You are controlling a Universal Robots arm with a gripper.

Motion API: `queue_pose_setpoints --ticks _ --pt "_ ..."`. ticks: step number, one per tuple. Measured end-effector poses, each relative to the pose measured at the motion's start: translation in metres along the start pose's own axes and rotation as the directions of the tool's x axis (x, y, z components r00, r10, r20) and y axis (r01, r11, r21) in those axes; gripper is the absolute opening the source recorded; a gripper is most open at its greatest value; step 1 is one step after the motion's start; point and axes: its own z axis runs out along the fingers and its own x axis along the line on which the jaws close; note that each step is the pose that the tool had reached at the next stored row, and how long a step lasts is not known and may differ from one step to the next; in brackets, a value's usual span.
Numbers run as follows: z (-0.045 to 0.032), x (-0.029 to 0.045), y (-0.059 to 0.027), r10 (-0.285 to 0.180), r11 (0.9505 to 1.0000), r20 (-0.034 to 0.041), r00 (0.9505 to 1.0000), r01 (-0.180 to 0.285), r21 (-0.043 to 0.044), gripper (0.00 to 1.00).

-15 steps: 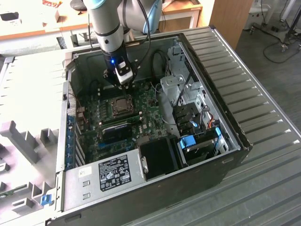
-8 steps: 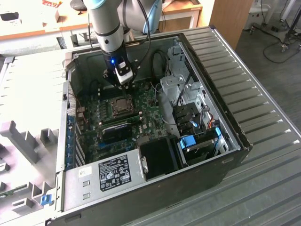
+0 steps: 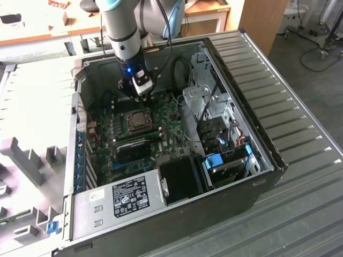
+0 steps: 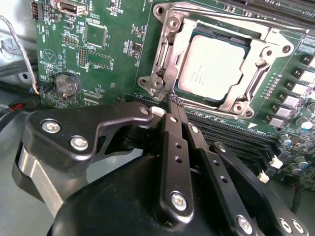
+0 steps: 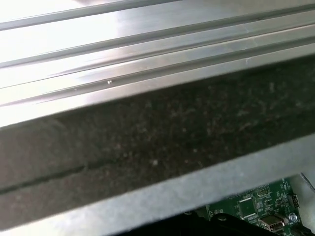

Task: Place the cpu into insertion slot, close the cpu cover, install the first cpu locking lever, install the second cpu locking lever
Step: 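Install the first cpu locking lever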

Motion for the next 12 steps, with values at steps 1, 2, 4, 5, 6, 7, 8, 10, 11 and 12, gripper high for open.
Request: queue_pose_setpoints --ticks 1,2,4,5,6,7,8,10,11,12 --pt "0.0001 -0.0001 0.0 -0.006 1.0 -0.0006 1.0 0.006 -0.0002 0.1" --pt "0.0002 -0.0001 0.0 -0.009 1.0 -0.0009 1.0 0.009 0.0 0.1" --pt "0.0002 -0.0001 0.0 -0.01 1.0 -0.0009 1.0 0.01 0.0005 0.1" --pt "0.0002 -0.0001 0.0 -0.01 1.0 -0.0009 0.9999 0.01 0.0005 0.1" --pt "0.0002 -0.0001 0.0 -0.01 1.0 -0.0008 1.0 0.01 0.0005 0.1" --pt "0.0002 -0.0001 0.0 -0.01 0.9999 -0.0009 0.9999 0.01 0.0006 0.1" --pt "0.0003 -0.0002 0.0001 -0.01 0.9999 -0.0037 0.9999 0.01 0.0015 0.1" --pt "0.0007 -0.0002 0.0 -0.008 0.9999 -0.0287 0.9996 0.009 0.009 0.1" --pt "0.0008 -0.0003 0.0 -0.007 0.9999 -0.0472 0.9989 0.008 0.0149 0.1" --pt "0.001 -0.0005 0.0001 -0.006 0.9998 -0.0631 0.998 0.007 0.0199 0.1"
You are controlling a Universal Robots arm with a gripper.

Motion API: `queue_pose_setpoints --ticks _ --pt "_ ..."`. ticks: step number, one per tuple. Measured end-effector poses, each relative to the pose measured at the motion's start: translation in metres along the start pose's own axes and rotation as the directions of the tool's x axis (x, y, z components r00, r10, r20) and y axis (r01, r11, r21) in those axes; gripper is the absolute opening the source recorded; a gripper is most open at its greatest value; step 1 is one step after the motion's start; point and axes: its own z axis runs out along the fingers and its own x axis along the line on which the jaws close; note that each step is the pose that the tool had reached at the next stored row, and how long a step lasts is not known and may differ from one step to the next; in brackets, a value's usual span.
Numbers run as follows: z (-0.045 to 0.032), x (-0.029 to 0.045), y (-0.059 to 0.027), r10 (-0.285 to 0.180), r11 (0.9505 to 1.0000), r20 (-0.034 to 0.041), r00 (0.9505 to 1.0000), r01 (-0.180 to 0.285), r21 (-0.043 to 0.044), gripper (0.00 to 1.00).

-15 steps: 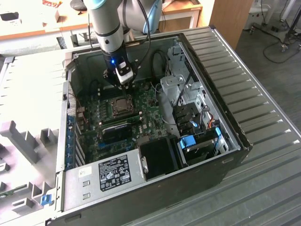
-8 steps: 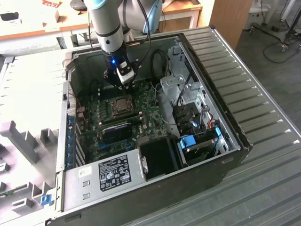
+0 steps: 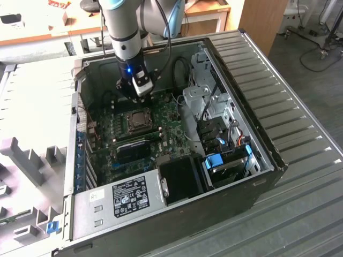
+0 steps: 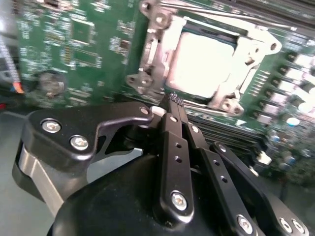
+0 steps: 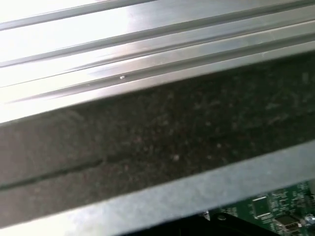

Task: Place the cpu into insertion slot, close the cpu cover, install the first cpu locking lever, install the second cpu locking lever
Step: 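Install the first cpu locking lever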

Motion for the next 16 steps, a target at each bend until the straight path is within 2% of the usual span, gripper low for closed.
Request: queue_pose_setpoints --ticks 1,5,8,13,15,16 --pt "0.0 -0.0001 0.0 0.0 1.0 -0.0086 1.0 0.0 0.0027 0.1" --pt "0.0 0.0 0.0 0.001 1.0 -0.0118 0.9999 -0.001 0.0037 0.1" --pt "-0.0007 -0.0001 0.0 0.0 1.0 -0.0115 0.9999 0.0 0.0055 0.1" --pt "-0.0081 -0.0006 0.0006 -0.004 1.0 -0.0109 0.9999 0.004 0.0077 0.1" --pt "-0.0086 -0.0007 0.0007 -0.009 0.9999 -0.0096 0.9999 0.009 0.0133 0.1" --pt "-0.0087 -0.0007 0.0006 -0.011 0.9997 -0.0078 0.9999 0.011 0.0213 0.1"
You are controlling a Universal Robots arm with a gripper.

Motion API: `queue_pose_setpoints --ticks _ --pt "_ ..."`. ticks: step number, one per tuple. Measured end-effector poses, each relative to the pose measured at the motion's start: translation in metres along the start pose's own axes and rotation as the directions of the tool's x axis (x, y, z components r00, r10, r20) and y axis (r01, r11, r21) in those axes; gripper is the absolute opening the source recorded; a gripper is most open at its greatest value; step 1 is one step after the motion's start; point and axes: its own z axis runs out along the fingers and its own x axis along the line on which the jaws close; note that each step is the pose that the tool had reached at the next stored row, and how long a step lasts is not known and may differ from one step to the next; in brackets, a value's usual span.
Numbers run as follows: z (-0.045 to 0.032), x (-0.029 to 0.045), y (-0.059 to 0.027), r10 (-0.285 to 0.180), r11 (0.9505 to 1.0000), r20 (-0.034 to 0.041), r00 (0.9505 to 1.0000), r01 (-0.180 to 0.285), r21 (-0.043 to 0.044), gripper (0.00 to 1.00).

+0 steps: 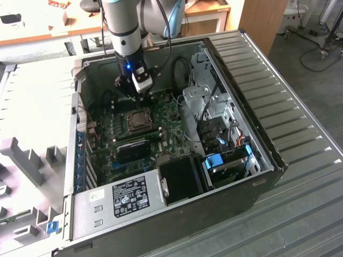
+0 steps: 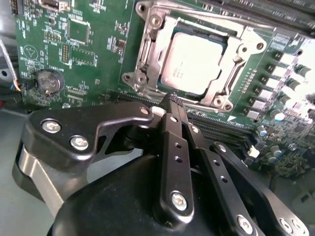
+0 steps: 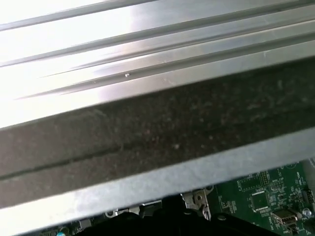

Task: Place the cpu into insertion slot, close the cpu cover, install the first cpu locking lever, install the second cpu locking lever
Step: 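Install the first cpu locking lever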

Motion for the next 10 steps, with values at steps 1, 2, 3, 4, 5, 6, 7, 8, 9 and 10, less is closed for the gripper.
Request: queue_pose_setpoints --ticks 1,2,3,4,5,6,7,8,9,10 --pt "-0.0001 0.0 -0.0002 -0.001 1.0 0.0022 1.0 0.001 0.009 0.1" --pt "0.0 -0.0001 -0.0005 -0.003 0.9998 0.0049 1.0 0.003 0.0194 0.1" --pt "-0.0001 -0.0002 -0.0008 -0.005 0.9995 0.0079 1.0 0.004 0.0311 0.1" --pt "0.0 -0.0003 -0.0013 -0.006 0.9991 0.011 0.9999 0.006 0.0428 0.1" --pt "-0.0001 -0.0005 -0.0019 -0.007 0.9985 0.0135 0.9999 0.007 0.054 0.1" --pt "-0.0001 -0.0007 -0.0025 -0.009 0.9979 0.0159 0.9998 0.008 0.0641 0.1" --pt "-0.0001 -0.0009 -0.0032 -0.01 0.9973 0.0183 0.9998 0.008 0.0733 0.1" --pt "-0.0002 -0.001 -0.0037 -0.011 0.9968 0.0199 0.9997 0.009 0.0797 0.1" --pt "-0.0003 -0.0011 -0.0041 -0.011 0.9967 0.02 0.9997 0.009 0.0811 0.1" --pt "-0.0002 -0.001 -0.0042 -0.012 0.9967 0.02 0.9997 0.01 0.0809 0.1"
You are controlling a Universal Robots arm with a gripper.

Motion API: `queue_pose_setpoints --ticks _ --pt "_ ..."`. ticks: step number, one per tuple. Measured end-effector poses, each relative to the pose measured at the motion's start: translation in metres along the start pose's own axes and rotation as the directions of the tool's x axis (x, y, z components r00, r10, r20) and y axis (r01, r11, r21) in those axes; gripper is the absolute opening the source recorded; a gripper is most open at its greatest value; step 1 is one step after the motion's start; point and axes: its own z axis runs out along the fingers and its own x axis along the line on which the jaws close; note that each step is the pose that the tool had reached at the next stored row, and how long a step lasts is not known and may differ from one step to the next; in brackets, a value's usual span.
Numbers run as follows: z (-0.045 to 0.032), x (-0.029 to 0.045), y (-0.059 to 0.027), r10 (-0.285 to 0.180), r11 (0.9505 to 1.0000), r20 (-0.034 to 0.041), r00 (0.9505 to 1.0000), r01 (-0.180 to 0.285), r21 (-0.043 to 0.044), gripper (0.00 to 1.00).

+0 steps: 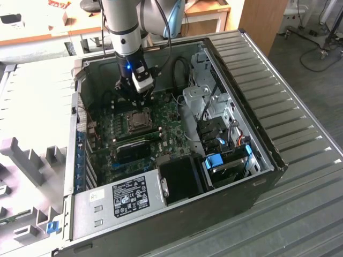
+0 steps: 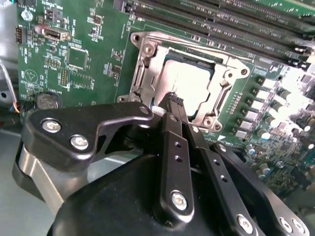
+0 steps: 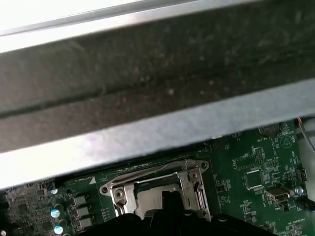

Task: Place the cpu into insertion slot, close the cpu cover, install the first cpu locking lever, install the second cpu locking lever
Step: 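Install the first cpu locking lever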

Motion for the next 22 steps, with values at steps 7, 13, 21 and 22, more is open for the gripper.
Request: queue_pose_setpoints --ticks 7,13,21,22 --pt "0.0005 -0.0001 -0.0005 -0.08 0.9968 0.0027 0.9968 0.08 -0.007 0.1" --pt "0.0014 -0.0001 -0.0012 -0.144 0.9895 0.0052 0.9896 0.144 -0.0122 0.1" --pt "0.0017 0.0047 -0.005 -0.16 0.987 0.0061 0.987 0.161 -0.0109 0.1" --pt "0.0018 0.0051 -0.0055 -0.161 0.9869 0.0061 0.987 0.161 -0.0109 0.1"
